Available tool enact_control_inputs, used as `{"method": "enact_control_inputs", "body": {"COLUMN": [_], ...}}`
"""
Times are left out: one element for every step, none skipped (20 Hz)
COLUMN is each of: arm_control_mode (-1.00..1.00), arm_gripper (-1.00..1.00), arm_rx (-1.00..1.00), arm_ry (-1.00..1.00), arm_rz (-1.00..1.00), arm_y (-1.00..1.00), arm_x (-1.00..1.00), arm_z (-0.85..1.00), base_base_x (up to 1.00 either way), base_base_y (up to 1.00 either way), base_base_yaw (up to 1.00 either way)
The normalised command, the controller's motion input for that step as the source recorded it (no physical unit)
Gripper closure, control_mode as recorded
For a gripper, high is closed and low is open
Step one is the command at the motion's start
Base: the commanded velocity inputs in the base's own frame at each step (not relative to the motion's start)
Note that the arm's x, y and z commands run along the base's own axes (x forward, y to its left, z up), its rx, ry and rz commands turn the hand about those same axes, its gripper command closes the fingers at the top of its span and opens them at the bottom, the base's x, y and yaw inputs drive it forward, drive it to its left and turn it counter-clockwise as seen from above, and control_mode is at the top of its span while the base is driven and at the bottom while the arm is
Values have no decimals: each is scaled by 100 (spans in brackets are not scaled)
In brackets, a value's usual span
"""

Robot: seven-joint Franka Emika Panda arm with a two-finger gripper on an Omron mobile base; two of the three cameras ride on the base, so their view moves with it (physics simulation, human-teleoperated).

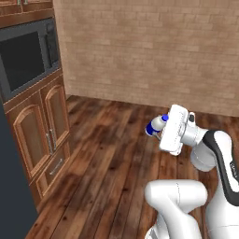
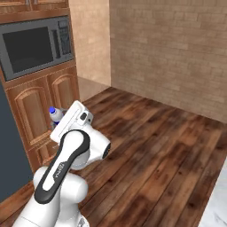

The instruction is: Take the bottled waters from the counter and place them in the freezer to freeze. Close the freezer door after placing the bottles.

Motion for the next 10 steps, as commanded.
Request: {"method": "enact_control_inputs", "body": {"arm_control_mode": [100,100,100,100,100,100,100,100,100,100], "arm_gripper": [100,100,100,100,100,100,100,100,100,100], "arm_rx": [0,0,0,0,0,0,0,0,0,0], "arm_ry": [0,0,0,0,0,0,0,0,0,0], "arm_rz": [0,0,0,0,0,0,0,0,0,0], "arm_y": [0,0,0,0,0,0,0,0,0,0], "arm_x": [0,0,0,0,0,0,0,0,0,0], "arm_z": [0,0,0,0,0,0,0,0,0,0], "base_base_x": [81,75,69,67,61,52,49,44,38,32], "base_base_y": [0,0,0,0,0,4,7,12,16,19], "base_base_yaw": [28,33,37,39,45,48,51,55,58,61]}}
